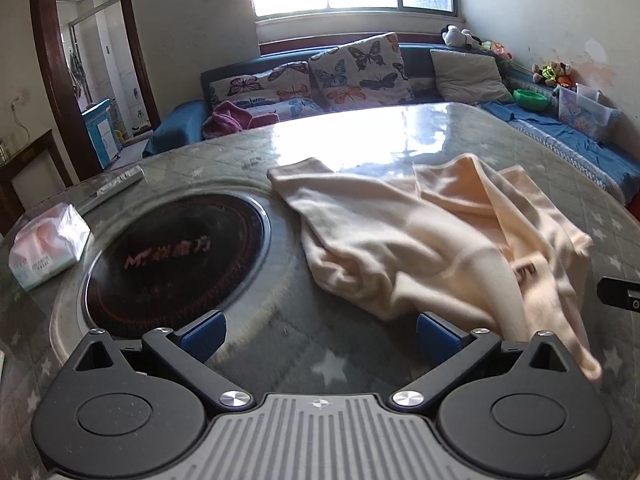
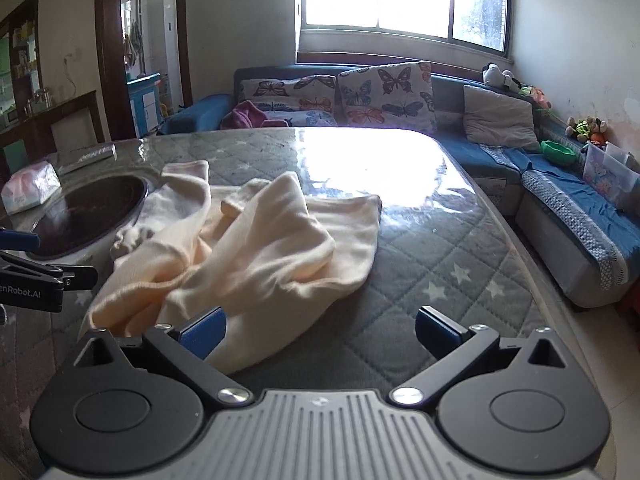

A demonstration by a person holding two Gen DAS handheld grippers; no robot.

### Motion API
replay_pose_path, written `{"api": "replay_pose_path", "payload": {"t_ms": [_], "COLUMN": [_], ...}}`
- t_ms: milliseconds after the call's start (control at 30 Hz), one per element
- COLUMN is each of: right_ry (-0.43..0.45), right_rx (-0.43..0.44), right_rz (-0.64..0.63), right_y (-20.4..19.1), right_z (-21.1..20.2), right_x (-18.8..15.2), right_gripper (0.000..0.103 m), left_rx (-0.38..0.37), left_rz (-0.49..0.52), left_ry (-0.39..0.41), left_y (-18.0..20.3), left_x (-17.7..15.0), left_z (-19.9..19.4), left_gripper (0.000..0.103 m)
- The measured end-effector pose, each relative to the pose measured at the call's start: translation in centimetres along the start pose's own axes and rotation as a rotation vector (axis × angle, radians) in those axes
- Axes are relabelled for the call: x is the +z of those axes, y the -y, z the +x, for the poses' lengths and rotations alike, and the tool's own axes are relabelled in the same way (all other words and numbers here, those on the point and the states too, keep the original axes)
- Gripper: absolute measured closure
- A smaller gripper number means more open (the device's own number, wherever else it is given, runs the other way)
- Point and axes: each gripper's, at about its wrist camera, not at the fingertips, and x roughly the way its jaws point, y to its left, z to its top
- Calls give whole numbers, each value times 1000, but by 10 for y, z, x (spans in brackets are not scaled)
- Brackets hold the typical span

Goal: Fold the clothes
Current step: 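Close the left gripper on one shoulder while the right gripper grasps the other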

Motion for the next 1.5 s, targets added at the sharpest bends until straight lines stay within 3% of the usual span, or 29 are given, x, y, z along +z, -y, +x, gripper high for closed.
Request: {"api": "replay_pose_path", "payload": {"t_ms": [167, 500, 767, 967, 1133, 1167, 1300, 1400, 1500], "right_ry": [4, -5, -42, -83, -103, -110, -120, -95, -44], "right_rx": [26, 120, 173, 225, 240, 249, 250, 225, 180], "right_rz": [-5, 13, 43, 53, 31, 33, 46, 43, 42], "right_y": [4, 10, 14, 14, 11, 12, 16, 19, 26], "right_z": [17, 73, 121, 148, 155, 156, 152, 140, 118], "right_x": [20, 70, 92, 95, 94, 94, 91, 88, 85], "right_gripper": [10, 24, 37, 46, 60, 67, 93, 96, 96], "left_rx": [-12, -91, -82, -57, -53, -49, -66, -93, -98], "left_rz": [-8, -52, -97, -91, -80, -70, -75, -99, -125], "left_ry": [22, 23, -40, -109, -138, -131, -119, -116, -90], "left_y": [-3, 1, 10, 20, 23, 23, 16, 8, -1], "left_x": [20, 70, 105, 110, 106, 105, 106, 106, 104], "left_z": [12, 53, 106, 141, 150, 149, 146, 142, 129], "left_gripper": [1, 13, 15, 20, 42, 44, 75, 90, 92]}}
